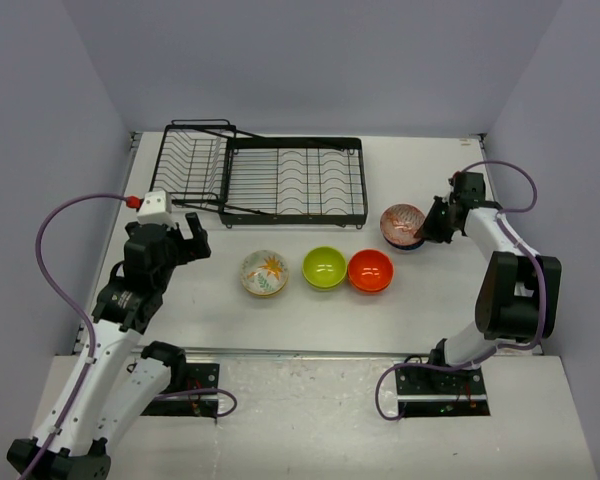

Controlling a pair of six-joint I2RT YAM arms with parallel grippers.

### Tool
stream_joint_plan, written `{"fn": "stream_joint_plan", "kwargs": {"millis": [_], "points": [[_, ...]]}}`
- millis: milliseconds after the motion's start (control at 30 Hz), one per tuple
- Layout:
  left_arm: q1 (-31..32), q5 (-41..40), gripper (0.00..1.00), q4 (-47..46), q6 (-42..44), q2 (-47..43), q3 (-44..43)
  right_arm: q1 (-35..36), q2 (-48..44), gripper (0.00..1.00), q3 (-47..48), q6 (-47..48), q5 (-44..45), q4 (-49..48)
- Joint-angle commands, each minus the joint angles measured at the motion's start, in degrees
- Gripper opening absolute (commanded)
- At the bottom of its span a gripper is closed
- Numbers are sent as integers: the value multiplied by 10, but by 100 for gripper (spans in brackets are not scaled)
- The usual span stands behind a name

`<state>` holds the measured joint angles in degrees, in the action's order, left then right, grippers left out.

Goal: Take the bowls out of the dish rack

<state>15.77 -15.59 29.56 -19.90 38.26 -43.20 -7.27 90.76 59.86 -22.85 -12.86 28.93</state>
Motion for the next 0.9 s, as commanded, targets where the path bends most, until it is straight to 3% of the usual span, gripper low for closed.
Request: {"fn": "stream_joint_plan", "kwargs": {"millis": [0, 367, 700, 867], "points": [[-5, 8, 100, -24, 8, -7, 6, -4, 1, 14, 9, 5, -29, -22], [-5, 14, 100, -26, 8, -13, 7, -3, 13, 16, 11, 5, -28, -19], [-5, 14, 100, -24, 8, -13, 7, -4, -49, 33, -8, -1, -9, -27], [-5, 0, 100, -21, 7, -11, 3, -4, -64, 35, -12, -3, 2, -26]]}}
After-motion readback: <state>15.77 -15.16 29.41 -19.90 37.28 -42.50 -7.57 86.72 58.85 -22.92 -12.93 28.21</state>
